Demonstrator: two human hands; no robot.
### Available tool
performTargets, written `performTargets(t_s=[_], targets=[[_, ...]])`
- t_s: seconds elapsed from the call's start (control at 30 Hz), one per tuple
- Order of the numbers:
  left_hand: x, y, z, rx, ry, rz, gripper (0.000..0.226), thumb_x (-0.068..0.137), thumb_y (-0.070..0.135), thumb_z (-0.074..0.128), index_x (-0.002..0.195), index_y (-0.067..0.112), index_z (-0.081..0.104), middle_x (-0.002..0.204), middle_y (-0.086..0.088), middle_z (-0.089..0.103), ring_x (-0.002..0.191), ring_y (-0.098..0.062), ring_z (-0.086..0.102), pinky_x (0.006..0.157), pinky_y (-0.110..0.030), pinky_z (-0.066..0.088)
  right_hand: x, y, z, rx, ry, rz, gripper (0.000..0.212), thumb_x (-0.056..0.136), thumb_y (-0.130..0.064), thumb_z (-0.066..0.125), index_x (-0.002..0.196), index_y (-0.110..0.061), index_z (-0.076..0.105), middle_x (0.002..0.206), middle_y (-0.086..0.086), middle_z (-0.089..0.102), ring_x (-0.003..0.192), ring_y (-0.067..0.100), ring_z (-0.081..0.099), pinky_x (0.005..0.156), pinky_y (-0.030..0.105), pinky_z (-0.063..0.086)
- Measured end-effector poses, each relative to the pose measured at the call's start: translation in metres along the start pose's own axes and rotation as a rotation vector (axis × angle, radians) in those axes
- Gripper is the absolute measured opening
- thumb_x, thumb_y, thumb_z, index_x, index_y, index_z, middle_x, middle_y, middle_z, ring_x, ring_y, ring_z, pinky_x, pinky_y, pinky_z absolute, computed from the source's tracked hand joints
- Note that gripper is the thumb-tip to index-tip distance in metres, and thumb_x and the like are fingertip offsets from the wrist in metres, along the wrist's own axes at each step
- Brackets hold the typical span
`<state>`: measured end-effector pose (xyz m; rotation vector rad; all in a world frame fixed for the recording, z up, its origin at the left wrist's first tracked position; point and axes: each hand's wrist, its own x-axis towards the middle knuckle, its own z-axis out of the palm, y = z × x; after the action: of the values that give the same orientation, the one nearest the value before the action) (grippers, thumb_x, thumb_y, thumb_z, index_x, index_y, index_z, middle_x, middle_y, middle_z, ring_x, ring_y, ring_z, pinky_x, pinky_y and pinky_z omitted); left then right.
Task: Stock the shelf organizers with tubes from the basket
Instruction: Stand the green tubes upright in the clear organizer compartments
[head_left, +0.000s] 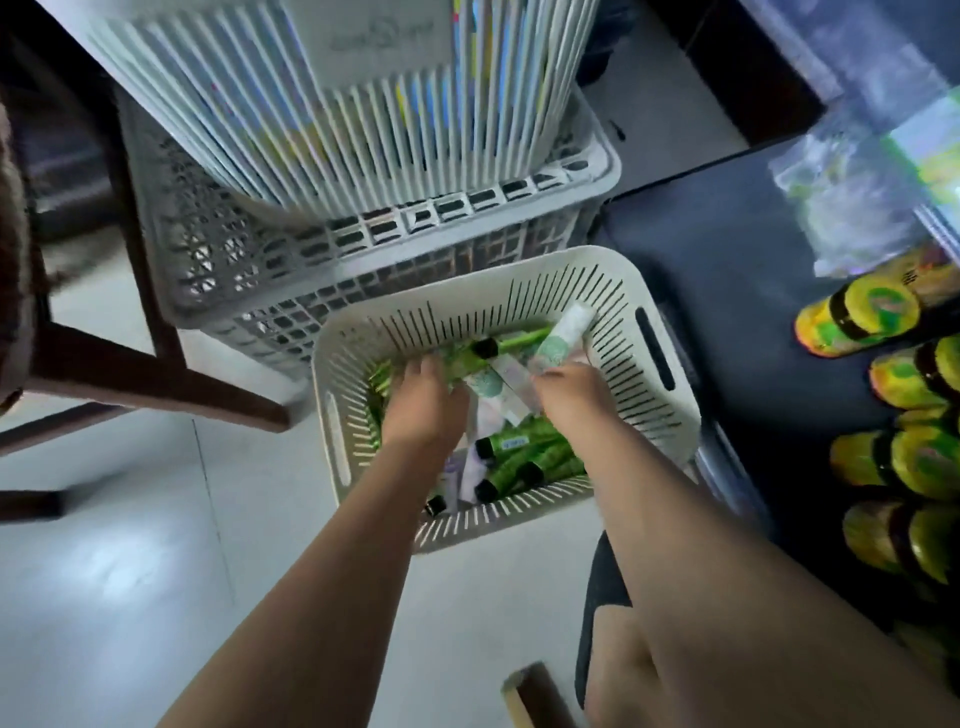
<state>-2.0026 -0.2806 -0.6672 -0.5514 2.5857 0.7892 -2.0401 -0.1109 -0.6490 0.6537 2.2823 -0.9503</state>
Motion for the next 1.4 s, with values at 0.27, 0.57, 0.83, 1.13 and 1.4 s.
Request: performTargets(t_s=[0.27, 0.57, 0.83, 1.13, 1.4], targets=[[0.059, -0.007, 0.031, 0.238, -0.016, -0.140, 0.038, 0.097, 0.025, 0.053, 0.135, 0.019, 0.051, 0.141, -0.014, 0.053, 0.126, -0.039, 0.054, 0.101, -0.046, 0.047, 0.087, -0.029, 0.063, 0.516, -0.002, 0.348, 0.059, 0.066, -0.060, 0.077, 0.099, -0.011, 0.065, 0.086, 0.008, 0.072, 0.074, 0.031, 0.072, 0.069, 0.047, 0.064], [0.071, -0.032, 0.032, 0.153, 0.141, 0.045, 0.041, 0.085, 0.022, 0.073, 0.126, 0.022, 0.066, 0.127, -0.009, 0.064, 0.110, -0.036, 0.061, 0.092, -0.041, 0.054, 0.104, -0.032, 0.056, 0.714, -0.062, 0.447, 0.033, 0.079, -0.022, 0.083, 0.094, -0.002, 0.061, 0.077, 0.014, 0.074, 0.068, 0.026, 0.075, 0.069, 0.044, 0.065], [0.028, 0.002, -0.026, -0.550, 0.098, -0.034, 0.023, 0.088, 0.022, 0.079, 0.109, 0.024, 0.068, 0.094, 0.002, 0.073, 0.078, -0.021, 0.072, 0.066, -0.041, 0.064, 0.054, -0.010, 0.037, 0.727, -0.166, 0.303, 0.031, 0.073, -0.007, 0.086, 0.095, -0.010, 0.065, 0.097, 0.012, 0.075, 0.085, 0.028, 0.075, 0.079, 0.046, 0.064], [-0.038, 0.045, -0.081, -0.782, -0.060, 0.107, 0.016, 0.091, 0.022, 0.076, 0.100, 0.010, 0.071, 0.091, -0.017, 0.074, 0.072, -0.024, 0.066, 0.069, -0.048, 0.059, -0.039, -0.028, -0.020, 0.531, -0.207, -0.114, 0.065, 0.086, -0.023, 0.078, 0.145, -0.031, 0.052, 0.122, -0.014, 0.058, 0.100, 0.008, 0.058, 0.094, 0.034, 0.053], [-0.093, 0.107, -0.115, -0.900, -0.033, 0.233, 0.014, 0.093, 0.016, 0.073, 0.103, 0.007, 0.071, 0.094, -0.011, 0.077, 0.089, -0.030, 0.075, 0.087, -0.052, 0.061, -0.100, -0.033, -0.078, 0.780, -0.204, -0.228, 0.023, 0.095, -0.025, 0.064, 0.114, -0.033, 0.076, 0.105, 0.001, 0.078, 0.100, 0.024, 0.074, 0.089, 0.039, 0.057]])
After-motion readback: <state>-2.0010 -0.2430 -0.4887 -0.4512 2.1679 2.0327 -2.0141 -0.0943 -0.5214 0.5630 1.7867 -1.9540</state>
